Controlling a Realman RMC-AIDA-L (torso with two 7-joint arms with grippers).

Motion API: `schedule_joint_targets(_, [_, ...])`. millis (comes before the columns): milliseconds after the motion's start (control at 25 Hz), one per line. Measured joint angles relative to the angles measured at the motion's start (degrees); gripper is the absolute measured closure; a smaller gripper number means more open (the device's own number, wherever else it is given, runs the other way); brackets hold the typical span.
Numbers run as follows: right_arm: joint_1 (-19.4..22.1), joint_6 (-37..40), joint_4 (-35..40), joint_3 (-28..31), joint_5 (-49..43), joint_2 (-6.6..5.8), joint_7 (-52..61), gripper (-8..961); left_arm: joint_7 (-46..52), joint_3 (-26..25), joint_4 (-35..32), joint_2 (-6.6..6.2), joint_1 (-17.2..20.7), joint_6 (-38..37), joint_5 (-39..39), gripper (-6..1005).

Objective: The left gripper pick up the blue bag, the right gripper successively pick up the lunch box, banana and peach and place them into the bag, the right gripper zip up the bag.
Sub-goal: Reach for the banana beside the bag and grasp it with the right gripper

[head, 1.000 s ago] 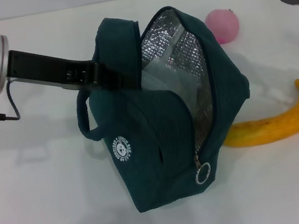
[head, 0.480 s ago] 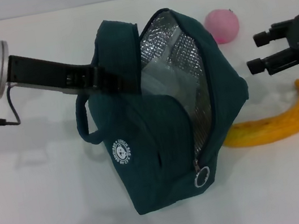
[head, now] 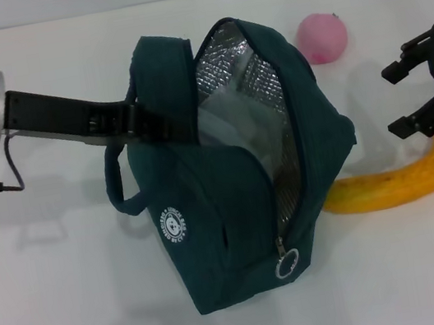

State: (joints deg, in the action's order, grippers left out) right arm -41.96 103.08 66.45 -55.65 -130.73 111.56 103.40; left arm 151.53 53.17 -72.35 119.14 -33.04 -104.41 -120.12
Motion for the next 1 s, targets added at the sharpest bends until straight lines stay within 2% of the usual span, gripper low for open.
schedule_joint_targets(200, [-0.07,-0.35,0.60,-0.27,-0.03,0.56,-0.30,91,-0.27,-0.71,0.49,0.08,0.49,0.00,0.01,953])
schedule_joint_targets(560, [-3.60,1.75,1.61,-5.24,-7.19,0.08,0.51,95,-0.28,-1.87,0.68,0.13,0.64,0.00,0.07,952])
schedule_joint_targets(640, [-4.46,1.89,1.68,-6.82,-9.36,0.43,0.65,96,-0.28,-1.87,0.72,0.13,0.69,0.00,0.07,952])
schedule_joint_targets(680, [-5.03,1.61,1.71,-9.02,-11.27,1.08,0.90,96,-0.28,-1.88,0.72,0.13,0.74,0.00,0.07,952])
schedule_joint_targets(720, [-5.03,1.61,1.71,-9.02,-11.27,1.08,0.90,97,-0.28,-1.87,0.72,0.14,0.76,0.00,0.07,952])
schedule_joint_targets(1000, [-5.33,-0.37,1.45,-16.03,-14.61,3.60,1.67,107,-0.28,-1.70,0.73,0.30,0.84,-0.03,0.07,952])
